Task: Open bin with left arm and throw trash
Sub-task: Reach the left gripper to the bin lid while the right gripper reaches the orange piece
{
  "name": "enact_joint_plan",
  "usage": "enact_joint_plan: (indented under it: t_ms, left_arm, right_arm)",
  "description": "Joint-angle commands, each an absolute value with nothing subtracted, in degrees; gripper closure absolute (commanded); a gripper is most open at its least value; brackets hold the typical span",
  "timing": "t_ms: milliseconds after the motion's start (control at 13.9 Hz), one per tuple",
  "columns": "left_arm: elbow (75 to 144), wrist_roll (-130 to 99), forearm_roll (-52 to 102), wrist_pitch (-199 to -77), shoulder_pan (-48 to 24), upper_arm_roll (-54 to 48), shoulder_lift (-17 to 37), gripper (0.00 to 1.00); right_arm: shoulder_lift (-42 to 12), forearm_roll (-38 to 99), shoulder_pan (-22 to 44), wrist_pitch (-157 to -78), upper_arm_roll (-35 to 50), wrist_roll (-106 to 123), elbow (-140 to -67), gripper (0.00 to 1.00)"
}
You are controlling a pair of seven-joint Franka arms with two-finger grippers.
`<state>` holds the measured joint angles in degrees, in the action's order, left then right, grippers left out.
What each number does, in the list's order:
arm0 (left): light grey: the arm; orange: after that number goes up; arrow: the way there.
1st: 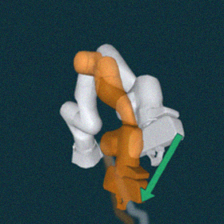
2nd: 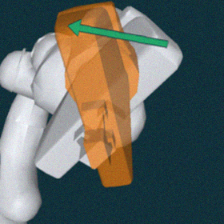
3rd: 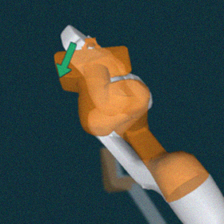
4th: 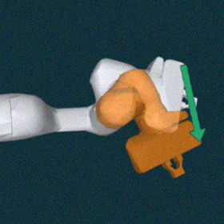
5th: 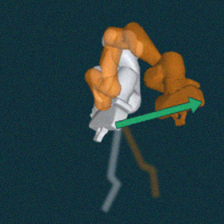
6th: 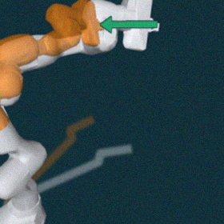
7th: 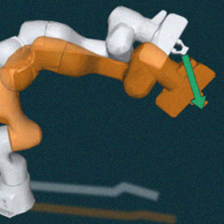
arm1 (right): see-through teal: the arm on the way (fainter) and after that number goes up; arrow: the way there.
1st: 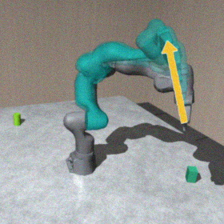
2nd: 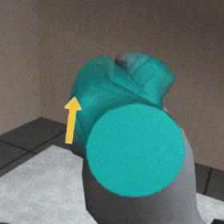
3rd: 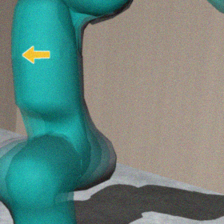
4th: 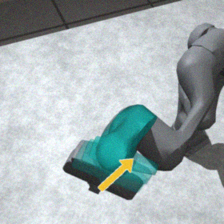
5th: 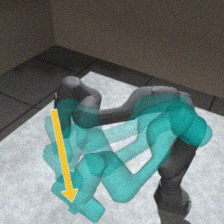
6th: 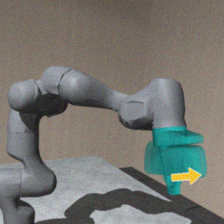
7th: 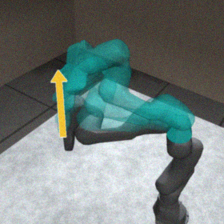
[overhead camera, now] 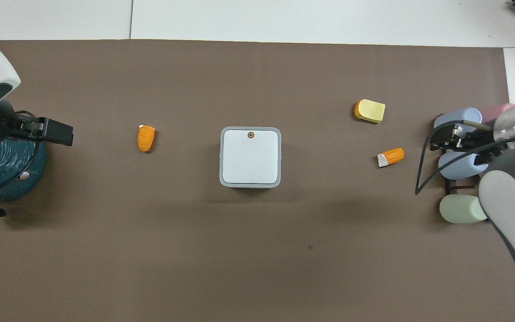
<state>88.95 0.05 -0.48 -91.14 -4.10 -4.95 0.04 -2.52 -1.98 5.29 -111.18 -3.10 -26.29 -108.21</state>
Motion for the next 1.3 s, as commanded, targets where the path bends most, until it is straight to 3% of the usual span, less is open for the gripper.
enact_joint_plan:
  t_ms: [0, 216, 360, 432, 720, 864, 1223]
  left_arm:
    - [91.7, 0.6, -1.1, -92.8, -4.4, -4.8, -1.6, 0.00]
    - [93.9, -0.2, -0.9, -95.1, -5.3, -4.9, -2.1, 0.00]
    - [94.9, -5.2, -0.3, -96.8, -8.2, -4.9, -1.6, 0.03]
    - [95.5, -8.9, -0.3, -98.1, -9.7, -4.9, -1.1, 0.13]
    - [97.4, -20.5, 0.1, -103.3, -15.4, -4.9, 0.8, 0.73]
    - [97.6, -27.5, 0.5, -107.0, -18.4, -4.9, 3.1, 0.80]
    - [97.8, -49.4, 1.0, -118.3, -24.1, -4.9, 8.3, 0.84]
  right_arm:
    - [-6.7, -1.2, 5.1, -117.4, -2.8, -31.1, -110.1, 0.00]
    - [-8.8, -1.2, 5.0, -126.6, -2.8, -31.6, -115.5, 0.00]
    - [-10.1, -1.1, 4.9, -128.3, -2.8, -32.6, -116.5, 0.00]
    - [-11.1, -1.1, 4.9, -128.8, -2.8, -33.0, -116.5, 0.00]
    - [-13.9, 1.9, 4.8, -132.6, -2.8, -34.2, -116.9, 0.00]
    - [-14.2, 1.9, 4.3, -133.0, -2.8, -33.7, -117.3, 0.00]
    - [-14.9, 1.9, 4.3, -137.4, -2.8, -33.6, -120.8, 0.03]
